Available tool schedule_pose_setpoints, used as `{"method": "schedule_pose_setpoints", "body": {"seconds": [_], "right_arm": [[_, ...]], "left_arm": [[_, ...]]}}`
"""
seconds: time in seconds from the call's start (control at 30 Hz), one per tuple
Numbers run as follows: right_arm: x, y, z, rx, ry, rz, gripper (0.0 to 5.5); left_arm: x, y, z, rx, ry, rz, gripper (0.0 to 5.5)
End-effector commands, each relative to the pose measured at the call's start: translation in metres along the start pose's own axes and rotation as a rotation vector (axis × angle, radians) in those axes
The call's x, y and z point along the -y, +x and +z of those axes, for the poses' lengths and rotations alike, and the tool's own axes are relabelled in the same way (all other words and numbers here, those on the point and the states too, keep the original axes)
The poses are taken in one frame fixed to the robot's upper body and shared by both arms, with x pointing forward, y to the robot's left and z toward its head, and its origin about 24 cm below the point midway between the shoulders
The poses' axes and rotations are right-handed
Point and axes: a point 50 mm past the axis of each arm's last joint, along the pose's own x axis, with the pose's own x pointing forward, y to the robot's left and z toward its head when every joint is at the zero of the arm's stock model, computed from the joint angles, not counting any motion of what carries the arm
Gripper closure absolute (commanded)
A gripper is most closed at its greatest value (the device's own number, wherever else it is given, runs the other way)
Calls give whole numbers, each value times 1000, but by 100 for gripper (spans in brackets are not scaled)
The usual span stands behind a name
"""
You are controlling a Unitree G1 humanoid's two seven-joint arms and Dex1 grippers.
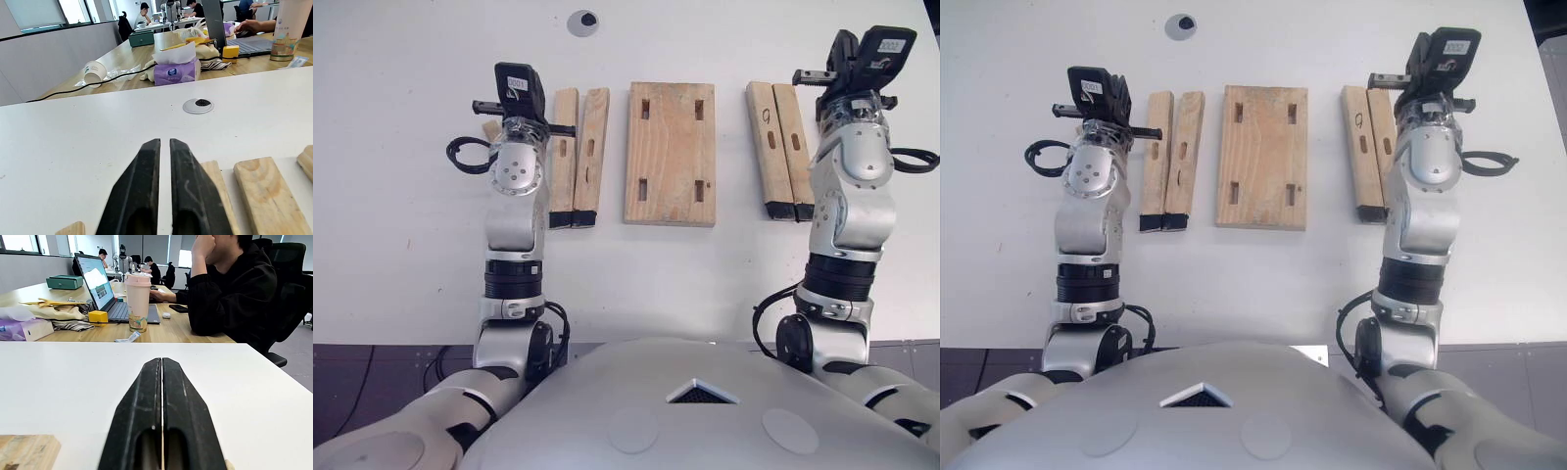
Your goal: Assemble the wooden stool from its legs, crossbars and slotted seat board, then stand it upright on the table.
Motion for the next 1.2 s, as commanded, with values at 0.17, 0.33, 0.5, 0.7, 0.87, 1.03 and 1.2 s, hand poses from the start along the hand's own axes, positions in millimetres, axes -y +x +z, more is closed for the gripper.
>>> {"method": "schedule_pose_setpoints", "body": {"seconds": [0.17, 0.33, 0.5, 0.7, 0.87, 1.03, 1.2], "right_arm": [[-10, 0, -3, -7, -12, 24, 550], [-7, 4, -3, -9, -25, 26, 550], [-8, 1, -5, -10, -37, 25, 550], [1, -11, -16, -41, -33, -36, 550], [2, -8, -16, -37, -35, -46, 550], [2, -6, -15, -33, -38, -39, 550], [1, -7, -18, -41, -35, -41, 550]], "left_arm": [[-7, 6, 6, 10, 17, -14, 521], [-12, 5, 1, -9, -12, 3, 480], [-35, -21, -19, -222, -76, 104, 399], [-54, -68, -29, -444, -92, 117, 304], [-53, -62, -40, -493, -111, 118, 239], [-51, -53, -44, -481, -205, 109, 239], [-48, -47, -19, -398, -191, 71, 239]]}}
